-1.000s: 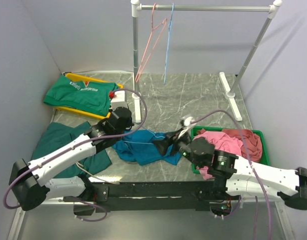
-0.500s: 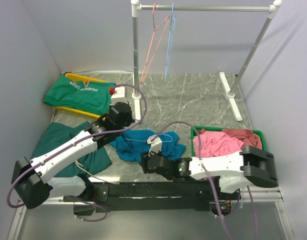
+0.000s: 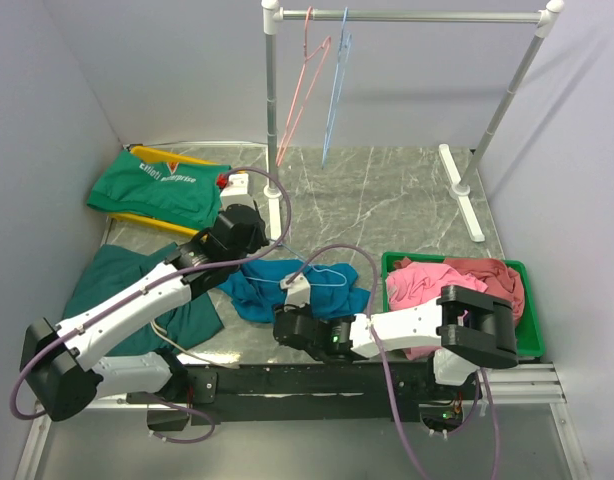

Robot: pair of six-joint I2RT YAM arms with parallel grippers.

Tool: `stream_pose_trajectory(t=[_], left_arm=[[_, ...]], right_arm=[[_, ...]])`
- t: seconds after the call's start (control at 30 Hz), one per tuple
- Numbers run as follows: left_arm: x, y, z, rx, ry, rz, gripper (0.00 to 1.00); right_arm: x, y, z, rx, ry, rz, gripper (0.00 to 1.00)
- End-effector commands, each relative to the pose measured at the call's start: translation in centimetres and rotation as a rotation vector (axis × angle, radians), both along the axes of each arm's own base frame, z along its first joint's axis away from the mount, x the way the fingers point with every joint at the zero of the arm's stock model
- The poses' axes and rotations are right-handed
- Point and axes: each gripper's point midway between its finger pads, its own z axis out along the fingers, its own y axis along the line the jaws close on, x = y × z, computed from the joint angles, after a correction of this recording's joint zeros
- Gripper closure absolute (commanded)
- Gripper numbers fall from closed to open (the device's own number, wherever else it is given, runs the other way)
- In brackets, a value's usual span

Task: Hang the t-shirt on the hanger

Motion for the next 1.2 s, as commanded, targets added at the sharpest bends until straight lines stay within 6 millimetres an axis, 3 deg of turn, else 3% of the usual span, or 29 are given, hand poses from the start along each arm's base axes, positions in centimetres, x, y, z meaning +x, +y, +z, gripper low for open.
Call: stream_pose_trajectory(t=[0.0,0.03,0.13,0.27,0.3,0.37,0.4,0.57,0.8,0.97,1.17], left_arm=[[-0.2,-0.2,3.4,-0.074,-0.058,-0.022,0.99],[-0.3,-0.2,3.5,-0.074,-0.059,-0.024,0.99],[-0.4,0.1,3.8,-0.07,-0.066,-0.02,0.99],[-0.5,0.4,4.5,-0.069,-0.079,-0.018,0.99],[-0.6,0.5,4.8,-0.069,-0.082,-0.016,0.99],[-0.7,0.7,5.4,-0.07,-0.095,-0.014,0.99],[-0.8,1.0,5.7,-0.073,-0.102,-0.01,0.99],[-1.6,1.9,7.8,-0.099,-0.161,-0.014,0.99],[-2.1,3.5,7.7,-0.083,-0.195,0.023,0.99],[-1.8,4.3,7.1,-0.061,-0.195,0.064,0.99],[-1.8,5.0,7.7,-0.079,-0.231,0.102,0.99]], right_arm=[[1.8,-0.2,1.4,0.056,-0.028,-0.093,0.76],[1.8,-0.5,1.5,0.057,-0.029,-0.1,0.89],[1.9,-1.7,2.8,0.077,-0.046,-0.124,1.0],[2.1,-3.4,4.7,0.121,-0.063,-0.153,1.0],[2.1,-3.7,6.0,0.156,-0.072,-0.158,1.0],[2.3,-5.1,6.1,0.151,-0.071,-0.175,1.0],[2.5,-5.4,7.4,0.199,-0.074,-0.174,1.0],[3.6,-7.6,8.5,0.323,-0.016,-0.155,1.0],[4.8,-9.5,10.8,0.397,-0.011,-0.133,1.0],[4.6,-9.8,13.8,0.438,-0.029,-0.095,1.0],[4.6,-11.8,15.5,0.442,-0.054,-0.116,1.0]])
